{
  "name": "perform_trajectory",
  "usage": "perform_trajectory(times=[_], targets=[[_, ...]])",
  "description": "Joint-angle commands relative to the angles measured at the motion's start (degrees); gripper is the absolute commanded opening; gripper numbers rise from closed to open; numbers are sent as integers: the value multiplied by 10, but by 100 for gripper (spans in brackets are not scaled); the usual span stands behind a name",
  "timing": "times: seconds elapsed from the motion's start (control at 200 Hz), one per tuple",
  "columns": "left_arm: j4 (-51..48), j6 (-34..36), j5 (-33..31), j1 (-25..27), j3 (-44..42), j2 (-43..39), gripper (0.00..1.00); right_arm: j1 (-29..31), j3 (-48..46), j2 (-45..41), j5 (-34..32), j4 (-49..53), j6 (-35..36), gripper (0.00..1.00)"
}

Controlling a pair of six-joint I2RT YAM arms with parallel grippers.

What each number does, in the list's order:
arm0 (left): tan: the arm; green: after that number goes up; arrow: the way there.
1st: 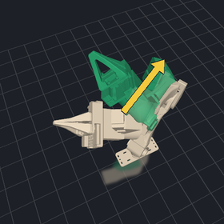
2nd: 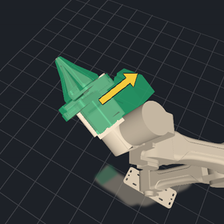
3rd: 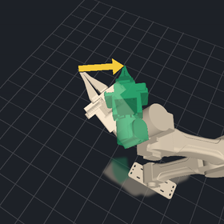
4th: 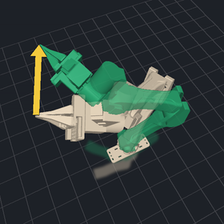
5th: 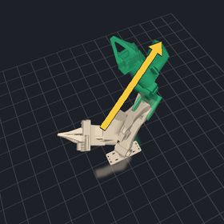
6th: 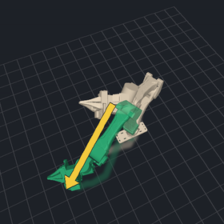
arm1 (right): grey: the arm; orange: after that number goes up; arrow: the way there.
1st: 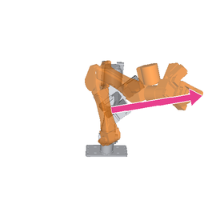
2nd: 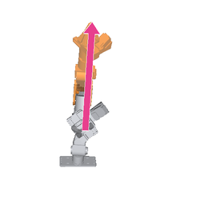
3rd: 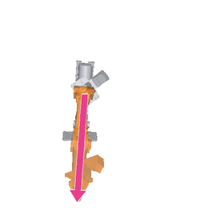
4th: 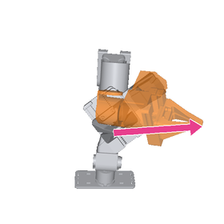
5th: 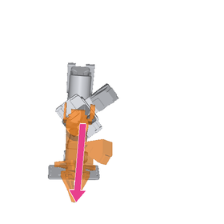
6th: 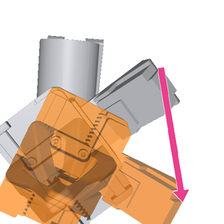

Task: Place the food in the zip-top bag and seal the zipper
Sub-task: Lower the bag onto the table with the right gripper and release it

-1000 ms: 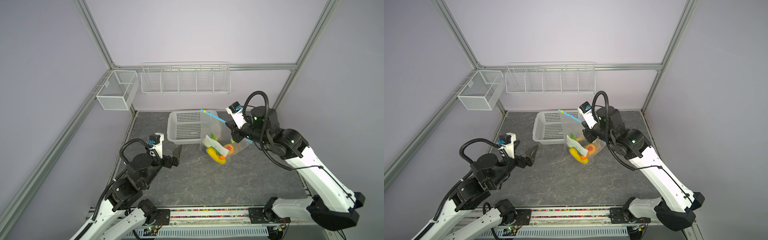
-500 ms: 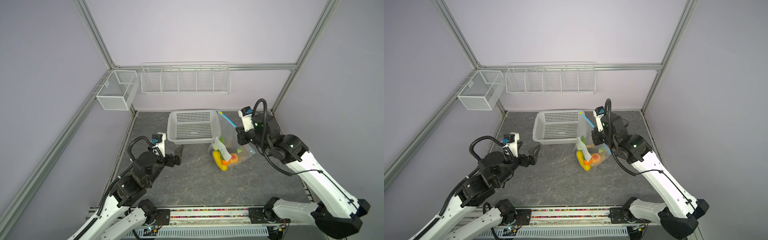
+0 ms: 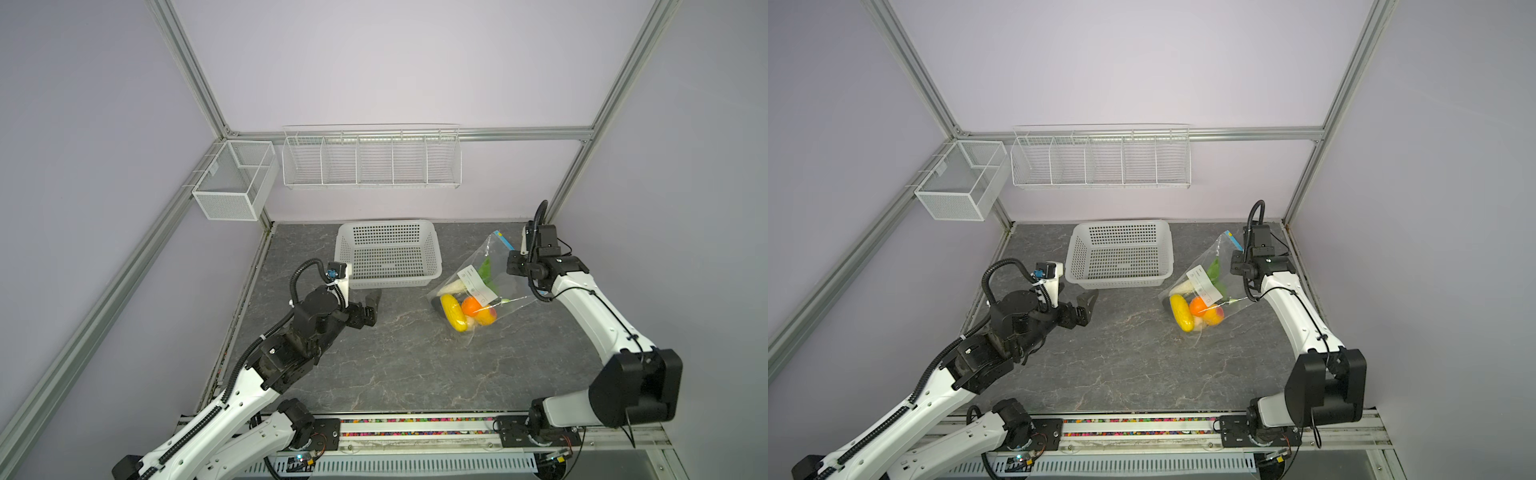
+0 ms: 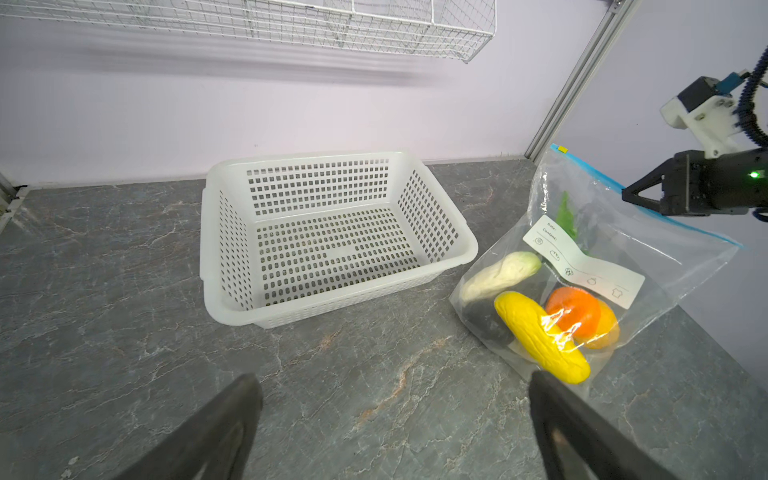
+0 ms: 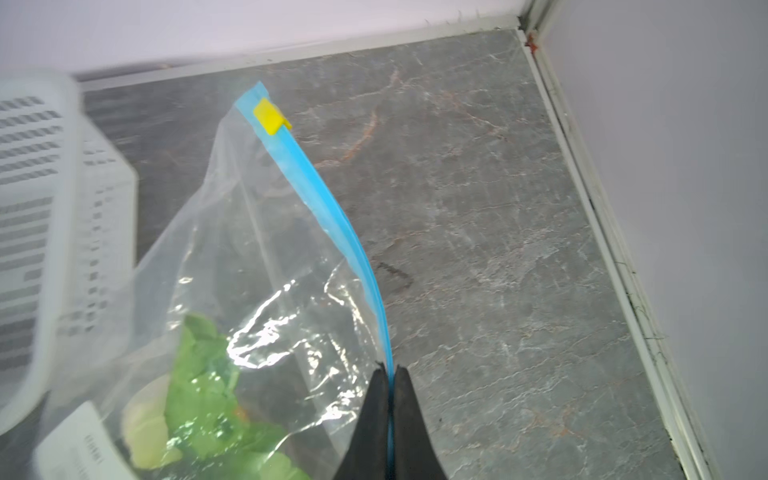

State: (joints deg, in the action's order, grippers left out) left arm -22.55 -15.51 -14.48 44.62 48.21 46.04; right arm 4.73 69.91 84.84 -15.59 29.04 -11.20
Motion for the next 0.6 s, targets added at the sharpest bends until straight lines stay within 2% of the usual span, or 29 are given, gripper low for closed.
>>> perform_trajectory(times=[0.0, 0.295, 0.43, 0.595], targets=[[16, -7, 15, -3, 4, 11, 100, -26, 6, 61, -43, -54, 28, 6], [17, -11, 19, -4, 16, 31, 99, -51, 36, 209, -71, -123, 95, 6], [25, -9, 18, -3, 15, 42, 100, -63, 44, 240, -60, -132, 91, 7], [29, -4, 20, -3, 23, 61, 100, -76, 53, 243, -43, -125, 87, 12]])
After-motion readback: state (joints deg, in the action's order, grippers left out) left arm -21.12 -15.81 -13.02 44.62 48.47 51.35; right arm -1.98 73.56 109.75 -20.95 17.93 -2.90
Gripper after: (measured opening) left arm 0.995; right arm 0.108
